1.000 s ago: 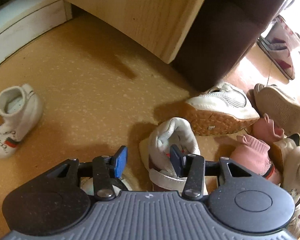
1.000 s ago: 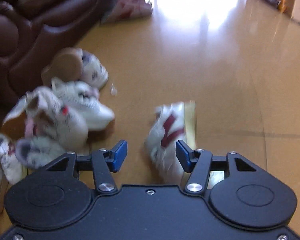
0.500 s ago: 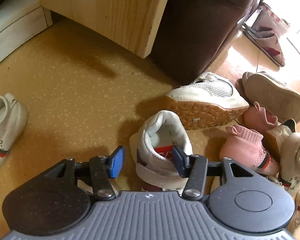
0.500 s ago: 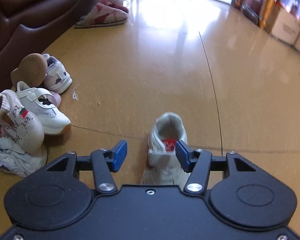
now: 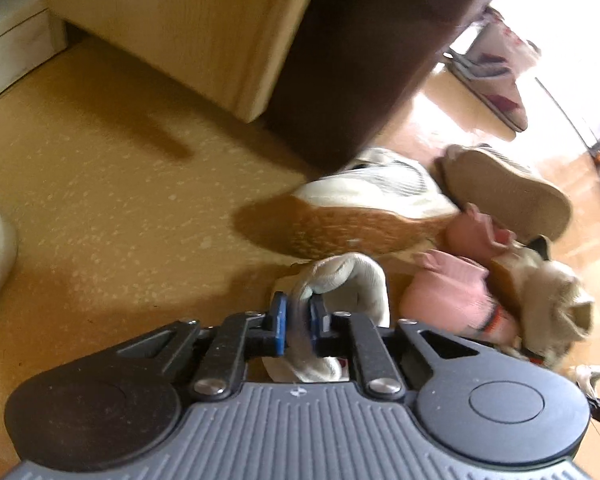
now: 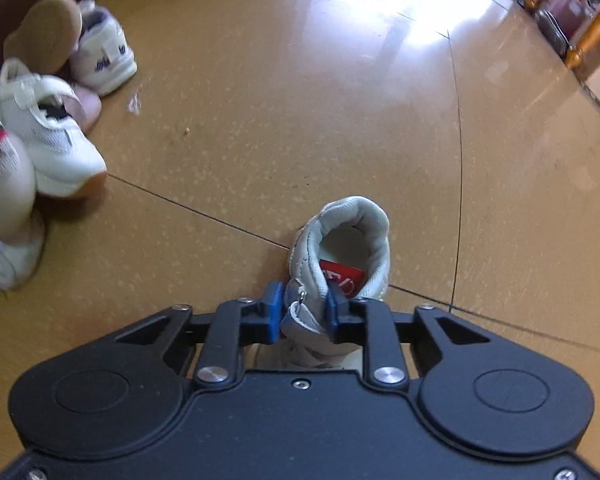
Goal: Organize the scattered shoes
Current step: 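Grasp a white red-lined shoe with the left gripper while the right grasps a red-striped white shoe, then carry both shoes beside the cabinet and set them down side by side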
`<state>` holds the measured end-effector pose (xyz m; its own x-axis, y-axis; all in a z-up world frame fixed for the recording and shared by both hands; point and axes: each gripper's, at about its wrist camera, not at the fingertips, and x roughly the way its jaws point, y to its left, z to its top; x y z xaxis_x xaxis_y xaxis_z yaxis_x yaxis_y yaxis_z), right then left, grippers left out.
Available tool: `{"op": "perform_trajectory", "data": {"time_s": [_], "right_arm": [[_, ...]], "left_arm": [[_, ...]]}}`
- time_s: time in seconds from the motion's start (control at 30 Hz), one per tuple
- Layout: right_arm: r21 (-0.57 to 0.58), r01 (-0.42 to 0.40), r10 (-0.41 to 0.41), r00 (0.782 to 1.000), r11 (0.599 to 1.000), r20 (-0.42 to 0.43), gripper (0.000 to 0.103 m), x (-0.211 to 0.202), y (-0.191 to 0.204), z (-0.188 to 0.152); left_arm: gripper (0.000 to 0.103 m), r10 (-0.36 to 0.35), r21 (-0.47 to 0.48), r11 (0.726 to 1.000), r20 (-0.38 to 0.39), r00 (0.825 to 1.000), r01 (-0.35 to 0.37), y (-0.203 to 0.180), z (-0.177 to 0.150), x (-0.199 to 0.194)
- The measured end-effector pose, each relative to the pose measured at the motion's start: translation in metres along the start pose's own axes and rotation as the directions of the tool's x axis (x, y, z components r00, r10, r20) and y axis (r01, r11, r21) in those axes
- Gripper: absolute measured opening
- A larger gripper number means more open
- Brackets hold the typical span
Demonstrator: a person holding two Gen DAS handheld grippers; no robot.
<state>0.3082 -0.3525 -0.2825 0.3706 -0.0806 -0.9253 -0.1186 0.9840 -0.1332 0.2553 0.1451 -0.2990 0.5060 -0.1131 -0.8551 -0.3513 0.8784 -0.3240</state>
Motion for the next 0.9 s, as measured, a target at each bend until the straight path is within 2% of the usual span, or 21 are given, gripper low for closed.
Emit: {"op": "perform_trajectory", "data": {"time_s": [0.13, 0.33, 0.47, 0.53, 0.63, 0.7, 0.8, 0.9], "right_arm": [[0.127, -0.07, 0.069, 0.998, 0.989, 0.009, 0.012, -0.023, -0.005, -0.01], [0.183, -0.157, 0.151, 0.987, 0.971, 0.047, 0.012, -0.06, 0.017, -0.027], [0.219, -0.239, 0.227, 0.971, 0.946, 0.078, 0.012, -0.092, 0.052, -0.051], [0.218, -0.275, 0.265, 0.961, 0.936, 0.076, 0.012, -0.103, 0.074, -0.064], [0.202, -0.322, 0.318, 0.947, 0.925, 0.054, 0.012, -0.11, 0.107, -0.083], [0.209, -0.363, 0.365, 0.93, 0.908, 0.029, 0.012, -0.114, 0.135, -0.102], [0.217, -0.398, 0.409, 0.913, 0.891, -0.005, 0.012, -0.112, 0.163, -0.12], [0.2, -0.421, 0.439, 0.897, 0.885, -0.048, 0.012, -0.103, 0.191, -0.131]], "left_arm": [[0.01, -0.057, 0.039, 0.998, -0.013, 0.998, 0.057, -0.013, -0.001, -0.023], [0.01, -0.114, 0.161, 0.98, -0.045, 0.992, 0.12, -0.032, -0.011, -0.063], [0.01, -0.168, 0.253, 0.948, -0.123, 0.978, 0.195, -0.034, -0.03, -0.094], [0.01, -0.176, 0.304, 0.924, -0.2, 0.964, 0.232, -0.03, -0.045, -0.104], [0.01, -0.164, 0.341, 0.904, -0.282, 0.945, 0.258, -0.022, -0.062, -0.106], [0.01, -0.101, 0.402, 0.884, -0.334, 0.937, 0.239, -0.017, -0.08, -0.097], [0.009, -0.046, 0.465, 0.857, -0.362, 0.931, 0.223, -0.016, -0.092, -0.083], [0.009, -0.03, 0.51, 0.832, -0.355, 0.934, 0.221, -0.023, -0.092, -0.065]]}}
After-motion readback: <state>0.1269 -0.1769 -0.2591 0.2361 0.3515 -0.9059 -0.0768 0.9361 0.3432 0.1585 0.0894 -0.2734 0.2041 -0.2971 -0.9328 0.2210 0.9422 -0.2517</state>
